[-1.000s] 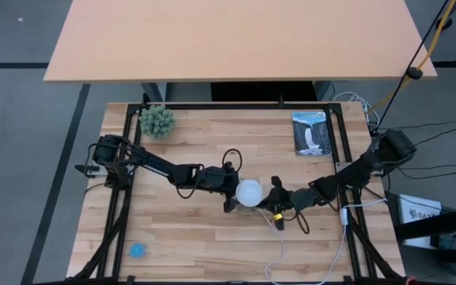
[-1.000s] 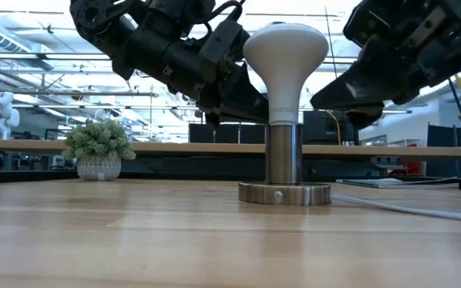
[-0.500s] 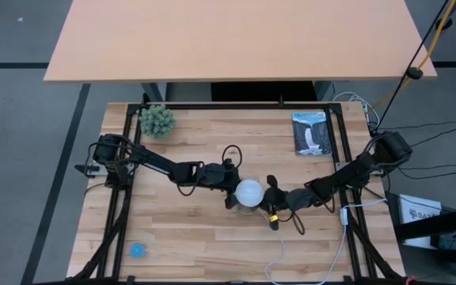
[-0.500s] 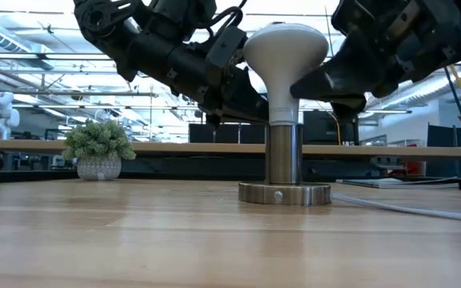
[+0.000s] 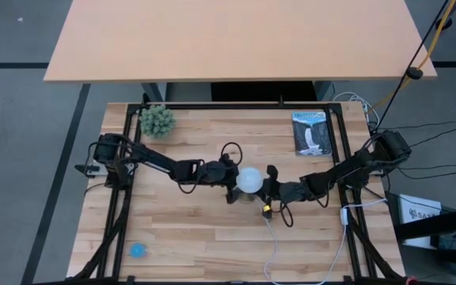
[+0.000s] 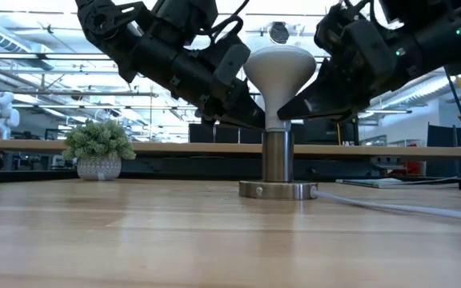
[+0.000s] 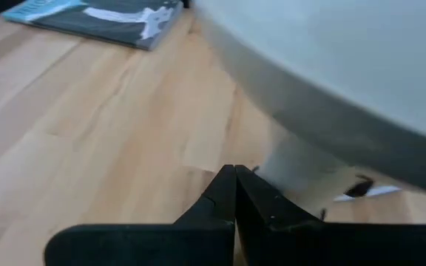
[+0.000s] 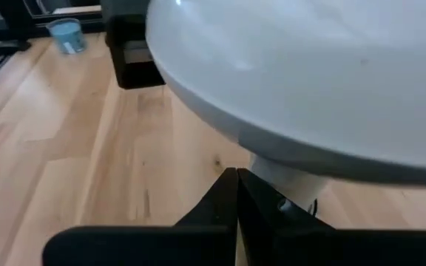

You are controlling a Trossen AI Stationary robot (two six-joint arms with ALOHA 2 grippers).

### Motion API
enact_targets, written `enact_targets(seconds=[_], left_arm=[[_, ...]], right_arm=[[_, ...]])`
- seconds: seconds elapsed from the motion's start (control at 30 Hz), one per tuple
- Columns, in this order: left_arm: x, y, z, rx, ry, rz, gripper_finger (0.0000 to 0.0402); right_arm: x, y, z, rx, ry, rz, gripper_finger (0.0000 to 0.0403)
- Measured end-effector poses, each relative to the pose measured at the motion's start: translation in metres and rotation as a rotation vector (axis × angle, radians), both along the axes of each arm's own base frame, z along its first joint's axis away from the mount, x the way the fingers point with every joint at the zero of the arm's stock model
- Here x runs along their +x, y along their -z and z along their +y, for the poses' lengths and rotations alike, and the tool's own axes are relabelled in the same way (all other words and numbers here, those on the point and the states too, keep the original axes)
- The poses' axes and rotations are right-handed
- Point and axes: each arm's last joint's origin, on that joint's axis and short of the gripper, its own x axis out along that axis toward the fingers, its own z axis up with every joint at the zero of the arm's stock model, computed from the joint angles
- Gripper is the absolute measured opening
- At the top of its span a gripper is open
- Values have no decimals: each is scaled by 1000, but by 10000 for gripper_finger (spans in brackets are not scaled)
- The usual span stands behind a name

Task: Screw lightbulb
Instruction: Remove the lightbulb from the lamp

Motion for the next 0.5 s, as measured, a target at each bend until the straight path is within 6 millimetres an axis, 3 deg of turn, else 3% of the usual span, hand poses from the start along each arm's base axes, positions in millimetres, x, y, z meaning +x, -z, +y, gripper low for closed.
enact_targets(seconds=[0.23,0.5], left_arm=[[0,0,8,1,-22,0,0],[0,0,5,-14,15,1,0]], right_arm=[[-1,1,3,37,-39,8,0],[-5,2,5,35,35,33,0]])
